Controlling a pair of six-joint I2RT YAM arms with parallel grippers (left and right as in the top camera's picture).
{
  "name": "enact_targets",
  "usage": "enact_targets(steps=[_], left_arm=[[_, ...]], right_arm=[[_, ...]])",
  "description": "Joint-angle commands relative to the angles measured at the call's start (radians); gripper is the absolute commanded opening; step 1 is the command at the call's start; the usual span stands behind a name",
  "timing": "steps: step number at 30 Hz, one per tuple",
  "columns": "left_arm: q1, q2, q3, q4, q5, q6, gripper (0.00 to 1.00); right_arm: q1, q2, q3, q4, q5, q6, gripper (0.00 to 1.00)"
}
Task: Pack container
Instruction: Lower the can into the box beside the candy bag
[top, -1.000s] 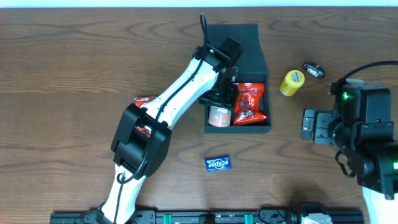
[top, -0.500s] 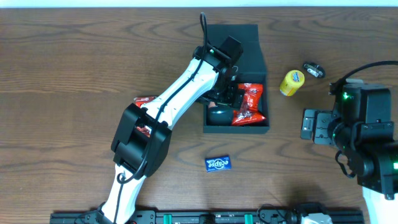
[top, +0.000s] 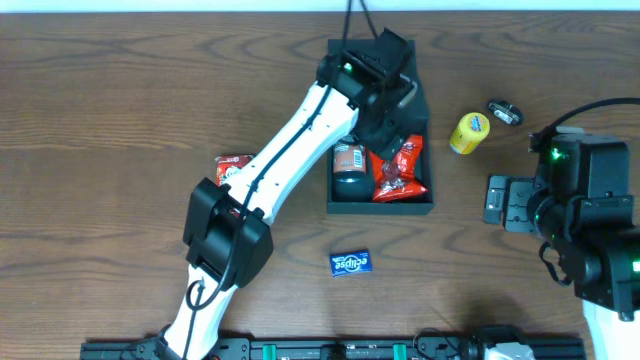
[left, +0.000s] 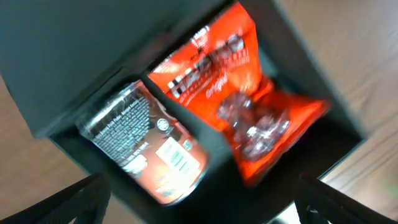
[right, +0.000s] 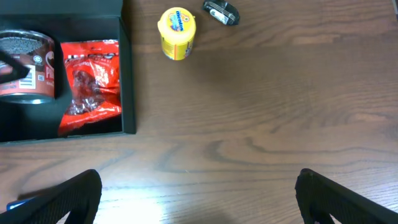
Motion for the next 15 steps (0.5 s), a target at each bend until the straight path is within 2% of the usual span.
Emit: enact_targets(steps=[1,3,15], left_arm=[[-0.002,0.008,-0.013,-0.013,-0.043,0.344,0.95],[-0.002,0.008,-0.018,0.001,-0.035,0.412,0.95],[0.017,0.070,-0.047,0.043,0.105,0.413,0.95]], right_arm=[[-0.009,0.000,0.000,0.000,-0.003,0.018,0.99],[-0.009,0.000,0.000,-0.001,-0.003,0.018,0.99],[-0.009,0.000,0.000,0.003,-0.003,0.018,0.99]])
